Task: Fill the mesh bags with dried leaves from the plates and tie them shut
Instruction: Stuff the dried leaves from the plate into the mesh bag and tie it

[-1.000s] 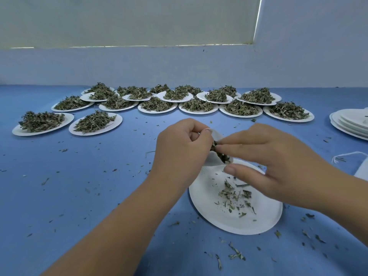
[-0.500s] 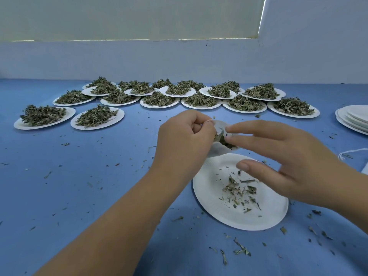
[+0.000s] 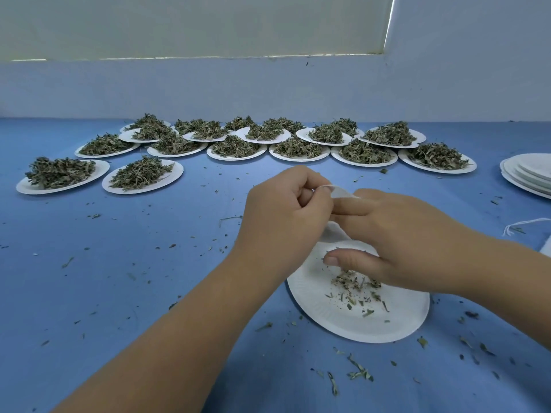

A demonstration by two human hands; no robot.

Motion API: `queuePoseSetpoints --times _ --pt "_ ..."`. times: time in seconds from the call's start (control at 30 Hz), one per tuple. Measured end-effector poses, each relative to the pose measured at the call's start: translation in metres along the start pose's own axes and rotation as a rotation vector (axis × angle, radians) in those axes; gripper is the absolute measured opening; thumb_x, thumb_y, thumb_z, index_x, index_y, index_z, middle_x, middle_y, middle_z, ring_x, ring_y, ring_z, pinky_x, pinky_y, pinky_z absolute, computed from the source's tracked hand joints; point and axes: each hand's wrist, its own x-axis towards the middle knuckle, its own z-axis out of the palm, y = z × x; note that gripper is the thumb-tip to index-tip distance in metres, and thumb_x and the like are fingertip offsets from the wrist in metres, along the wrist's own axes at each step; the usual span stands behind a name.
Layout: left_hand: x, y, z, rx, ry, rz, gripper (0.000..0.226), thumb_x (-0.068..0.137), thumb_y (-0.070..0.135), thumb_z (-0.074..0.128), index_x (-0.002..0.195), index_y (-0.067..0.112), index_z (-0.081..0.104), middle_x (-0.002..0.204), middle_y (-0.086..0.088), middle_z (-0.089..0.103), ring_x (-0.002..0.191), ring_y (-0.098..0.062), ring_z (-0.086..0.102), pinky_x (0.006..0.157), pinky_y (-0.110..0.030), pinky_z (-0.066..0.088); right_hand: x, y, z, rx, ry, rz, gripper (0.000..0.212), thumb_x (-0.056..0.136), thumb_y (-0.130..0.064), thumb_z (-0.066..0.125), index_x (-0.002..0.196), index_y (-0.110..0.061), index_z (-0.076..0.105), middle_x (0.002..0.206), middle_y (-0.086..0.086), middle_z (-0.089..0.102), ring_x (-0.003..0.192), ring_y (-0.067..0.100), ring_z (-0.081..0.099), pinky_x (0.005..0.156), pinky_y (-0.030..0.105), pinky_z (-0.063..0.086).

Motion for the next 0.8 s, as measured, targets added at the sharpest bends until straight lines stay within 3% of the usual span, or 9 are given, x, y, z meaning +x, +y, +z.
queuePoseSetpoints --times 0.07,0.17,0.23,0.33,0.47,0.53,0.7,0.8 --pt "0.003 -0.001 -0.003 0.008 0.049 -0.005 0.016 0.089 0.017 0.063 0.074 0.02 0.066 0.058 -0.01 0.054 0.048 -0.004 0.044 0.048 -0.009 0.036 -0.003 0.001 -0.003 0.051 0.067 0.004 0.037 0.093 -0.049 0.043 0.102 -0.023 0.067 0.129 -0.014 0.059 0.083 0.014 0.059 0.062 0.029 0.048" --pt "0.006 -0.001 -0.007 -0.014 0.087 -0.007 0.016 0.089 0.015 0.063 0.074 0.017 0.065 0.05 0.0 0.044 0.045 -0.003 0.039 0.047 -0.005 0.033 -0.011 0.002 -0.009 0.038 0.203 0.004 0.033 0.095 -0.041 0.046 0.107 -0.023 0.071 0.12 -0.011 0.065 0.096 0.014 0.066 0.068 0.034 0.056" --pt "0.005 0.0 -0.008 -0.025 0.075 0.0 0.016 0.089 0.015 0.062 0.074 0.016 0.065 0.05 0.003 0.043 0.045 -0.003 0.038 0.046 -0.007 0.032 -0.014 0.002 -0.012 0.021 0.225 0.0 0.031 0.094 -0.035 0.048 0.104 -0.021 0.074 0.111 -0.01 0.069 0.09 0.014 0.067 0.064 0.037 0.056" --pt "0.002 0.0 -0.004 -0.029 0.004 0.033 0.016 0.09 0.013 0.061 0.076 0.018 0.065 0.053 -0.009 0.045 0.047 -0.006 0.04 0.045 -0.012 0.034 -0.014 0.001 -0.015 -0.001 0.142 -0.014 0.032 0.094 -0.036 0.046 0.102 -0.023 0.075 0.107 -0.012 0.07 0.076 0.017 0.065 0.057 0.039 0.053" --pt "-0.003 -0.001 0.002 -0.023 -0.079 0.047 0.016 0.09 0.012 0.06 0.077 0.021 0.065 0.057 -0.011 0.05 0.046 -0.003 0.039 0.048 -0.009 0.033 -0.006 0.0 -0.01 -0.028 0.034 -0.02 0.03 0.093 -0.038 0.05 0.096 -0.022 0.074 0.099 -0.013 0.069 0.063 0.011 0.044 0.055 0.04 0.049" --pt "-0.003 -0.002 0.003 -0.03 -0.094 0.043 0.017 0.089 0.011 0.06 0.076 0.021 0.065 0.06 -0.012 0.054 0.047 -0.002 0.04 0.049 -0.008 0.033 -0.002 0.0 -0.007 -0.047 0.02 -0.018 0.028 0.094 -0.039 0.054 0.089 -0.019 0.073 0.092 -0.011 0.068 0.06 0.014 0.045 0.053 0.039 0.048" --pt "0.001 -0.003 -0.001 -0.047 -0.054 0.019 0.015 0.089 0.014 0.061 0.077 0.02 0.066 0.064 -0.012 0.06 0.054 -0.017 0.052 0.049 -0.017 0.042 0.007 0.0 -0.002 0.005 0.026 -0.018 0.027 0.091 -0.038 0.054 0.084 -0.017 0.07 0.089 -0.009 0.067 0.062 0.021 0.053 0.054 0.043 0.048" --pt "0.005 -0.004 -0.007 -0.012 0.008 0.027 0.014 0.09 0.014 0.061 0.076 0.016 0.065 0.055 -0.002 0.049 0.049 -0.004 0.042 0.047 -0.011 0.035 0.005 0.003 -0.005 0.093 0.178 -0.023 0.019 0.091 -0.029 0.062 0.09 -0.016 0.075 0.105 -0.007 0.07 0.075 0.021 0.061 0.062 0.043 0.052"
